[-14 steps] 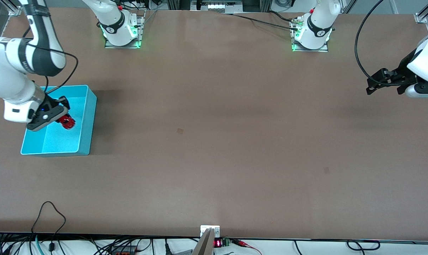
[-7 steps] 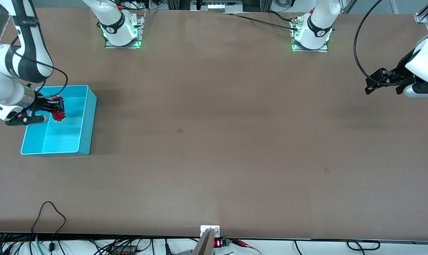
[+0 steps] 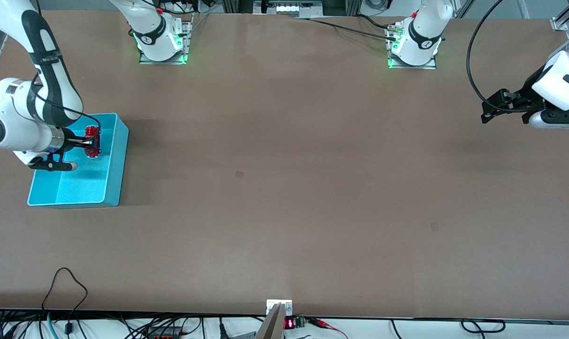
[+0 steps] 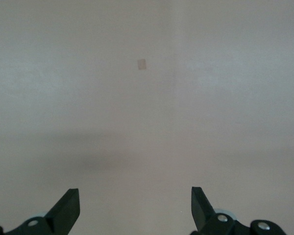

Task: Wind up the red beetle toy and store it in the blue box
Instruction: 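Lower the car into the blue box and open the right gripper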

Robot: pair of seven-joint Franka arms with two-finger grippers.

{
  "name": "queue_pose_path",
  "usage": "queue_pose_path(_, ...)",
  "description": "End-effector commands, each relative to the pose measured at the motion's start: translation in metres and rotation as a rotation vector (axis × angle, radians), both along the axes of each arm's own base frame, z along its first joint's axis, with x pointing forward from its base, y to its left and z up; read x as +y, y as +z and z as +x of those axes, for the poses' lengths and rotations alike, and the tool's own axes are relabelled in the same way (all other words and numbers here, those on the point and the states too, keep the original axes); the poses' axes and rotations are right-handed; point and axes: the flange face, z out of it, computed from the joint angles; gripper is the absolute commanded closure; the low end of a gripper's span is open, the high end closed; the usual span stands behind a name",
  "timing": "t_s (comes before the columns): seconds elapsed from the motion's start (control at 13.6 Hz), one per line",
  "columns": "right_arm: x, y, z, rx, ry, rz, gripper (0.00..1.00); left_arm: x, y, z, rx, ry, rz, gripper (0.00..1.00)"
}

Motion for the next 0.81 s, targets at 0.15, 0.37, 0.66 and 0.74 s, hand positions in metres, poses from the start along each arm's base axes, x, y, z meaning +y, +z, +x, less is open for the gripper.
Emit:
queue_pose_path(0.15,-0.012,-0.014,-0.005,0.013,-0.018,0.001,0.83,-0.009,0.008,-0.005,0.003,-0.011,-0.004,0.0)
queue_pose_path(0.37,-0.012,-0.011,-0.003,0.008,-0.011,-0.002,0.24,-0.01,0.007,-0.005,0.01,-0.012,-0.003,0.0)
queue_pose_path(0.66,-0.015,0.011,0.006,-0.031,-0.004,-0.013,0.0,-0.01,0.008,-0.006,0.015,-0.014,-0.003,0.0)
queue_pose_path(0.74,-0.015,0.024,0.014,-0.056,0.0,-0.02,0.0,-0.013,0.008,-0.006,0.015,-0.018,-0.003,0.0)
